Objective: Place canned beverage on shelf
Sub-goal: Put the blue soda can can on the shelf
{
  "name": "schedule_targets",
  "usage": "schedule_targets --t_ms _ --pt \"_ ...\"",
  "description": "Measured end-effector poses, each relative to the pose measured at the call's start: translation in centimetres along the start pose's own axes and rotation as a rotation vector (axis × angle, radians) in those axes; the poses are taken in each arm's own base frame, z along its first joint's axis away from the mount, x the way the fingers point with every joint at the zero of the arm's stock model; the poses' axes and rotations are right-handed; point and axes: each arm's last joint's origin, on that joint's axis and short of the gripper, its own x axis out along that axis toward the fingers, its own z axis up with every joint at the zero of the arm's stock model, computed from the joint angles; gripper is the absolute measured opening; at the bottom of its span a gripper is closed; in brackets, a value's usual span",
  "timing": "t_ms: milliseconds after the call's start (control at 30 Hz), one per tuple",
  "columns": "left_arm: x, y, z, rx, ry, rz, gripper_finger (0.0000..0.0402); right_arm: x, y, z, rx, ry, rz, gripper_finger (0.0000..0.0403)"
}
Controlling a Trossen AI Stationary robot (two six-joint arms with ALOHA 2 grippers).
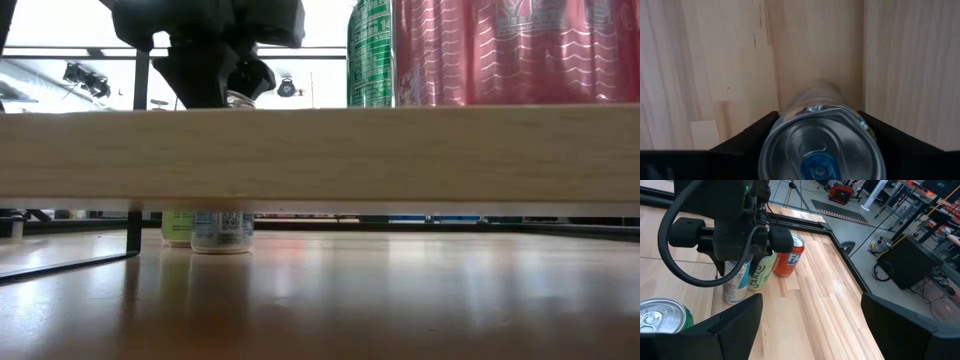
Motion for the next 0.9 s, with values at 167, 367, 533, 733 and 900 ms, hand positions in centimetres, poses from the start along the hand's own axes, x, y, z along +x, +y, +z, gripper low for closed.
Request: schedule_targets --t_ms 167,367,533,733,900 --pt "-0.2 0.0 0.1 0.006 -0.005 -0.001 0.0237 0.0 0.0 0.0 0.001 0.001 -0.002 0.0349" --pt "-1.9 0.1 1.4 0.029 -0.064 -0.008 0.025 0.0 0.0 0.0 0.001 0.001 -0.001 0.0349" --pt "-4.0 0.4 2.3 0.033 -0.09 -0.011 0.0252 0.0 0.0 0.0 0.001 0.001 -0.001 0.0349" --pt "-6.7 0.6 3.1 0.041 -0.123 -0.013 0.0253 0.0 0.0 0.0 0.0 0.001 -0.001 0.0349" --pt "-7.7 0.3 3.4 0.045 -0.147 -0.037 0.0253 0.0 0.0 0.0 0.0 0.001 -0.001 0.0349"
